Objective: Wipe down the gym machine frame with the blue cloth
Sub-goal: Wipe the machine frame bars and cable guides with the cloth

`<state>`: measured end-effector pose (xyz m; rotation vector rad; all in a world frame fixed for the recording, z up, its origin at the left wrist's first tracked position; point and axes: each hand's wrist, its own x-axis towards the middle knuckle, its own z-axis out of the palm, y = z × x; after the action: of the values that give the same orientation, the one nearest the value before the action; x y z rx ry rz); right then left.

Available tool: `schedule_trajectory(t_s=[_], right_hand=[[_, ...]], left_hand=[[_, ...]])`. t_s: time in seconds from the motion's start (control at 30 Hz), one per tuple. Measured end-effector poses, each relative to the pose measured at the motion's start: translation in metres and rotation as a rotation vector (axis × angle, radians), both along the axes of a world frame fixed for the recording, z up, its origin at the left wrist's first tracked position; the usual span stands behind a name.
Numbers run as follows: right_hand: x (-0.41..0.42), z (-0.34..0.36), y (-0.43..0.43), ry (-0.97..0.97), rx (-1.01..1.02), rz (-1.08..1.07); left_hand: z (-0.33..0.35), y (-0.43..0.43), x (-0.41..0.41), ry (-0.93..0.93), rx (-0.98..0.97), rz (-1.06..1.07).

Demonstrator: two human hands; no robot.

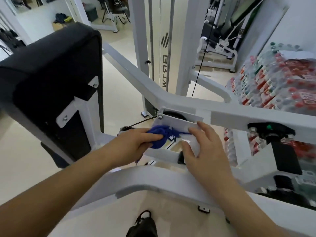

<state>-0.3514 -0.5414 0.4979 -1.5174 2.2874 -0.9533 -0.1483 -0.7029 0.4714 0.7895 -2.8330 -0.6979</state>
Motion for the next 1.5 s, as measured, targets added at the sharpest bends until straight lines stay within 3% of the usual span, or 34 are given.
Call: schedule_trajectory(t_s=[0.13, 0.23, 0.3, 0.4, 0.47, 0.6, 0.87, 1.03, 1.17, 1.3, 1.4, 1.5], right_hand=[[0.016, -0.008, 0.005, 0.119, 0.120, -0.096], [0.023, -0.004, -0.001, 0.012, 0.172, -0.251], [0.031, -0.007, -0.004, -0.026, 0.173, -0.290], [0.041, -0.015, -0.005, 0.081, 0.186, -0.317], [0.043, -0.018, -0.005, 0.152, 0.216, -0.333], [0.045, -0.021, -0.006, 0.236, 0.262, -0.346], [0.047, -0.021, -0.010, 0.260, 0.235, -0.385], [0.046, -0.023, -0.010, 0.242, 0.213, -0.393], [0.046, -0.022, -0.008, 0.236, 0.216, -0.397], [0.047, -0.020, -0.011, 0.247, 0.231, -0.395], [0.047, -0.019, -0.013, 0.243, 0.250, -0.413], [0.048, -0.020, -0.012, 0.239, 0.216, -0.420]], left_hand=[[-0.041, -0.043, -0.015, -0.118, -0.013, -0.184], [-0.085, -0.050, -0.032, -0.204, -0.017, -0.421], [-0.113, -0.051, -0.043, -0.208, -0.096, -0.545], [-0.145, -0.049, -0.049, -0.184, -0.197, -0.624], [-0.164, -0.048, -0.050, -0.142, -0.217, -0.585], [-0.180, -0.045, -0.049, -0.134, -0.031, -0.380], [-0.188, -0.035, -0.016, -0.072, -0.106, -0.393], [-0.171, -0.024, -0.068, 0.047, 0.124, -0.292], [-0.182, -0.044, -0.026, 0.054, 0.054, -0.335], [-0.206, -0.052, 0.028, 0.120, -0.191, -0.449], [-0.204, -0.035, 0.004, 0.083, -0.124, -0.316], [-0.193, -0.015, -0.048, -0.015, -0.107, -0.407]])
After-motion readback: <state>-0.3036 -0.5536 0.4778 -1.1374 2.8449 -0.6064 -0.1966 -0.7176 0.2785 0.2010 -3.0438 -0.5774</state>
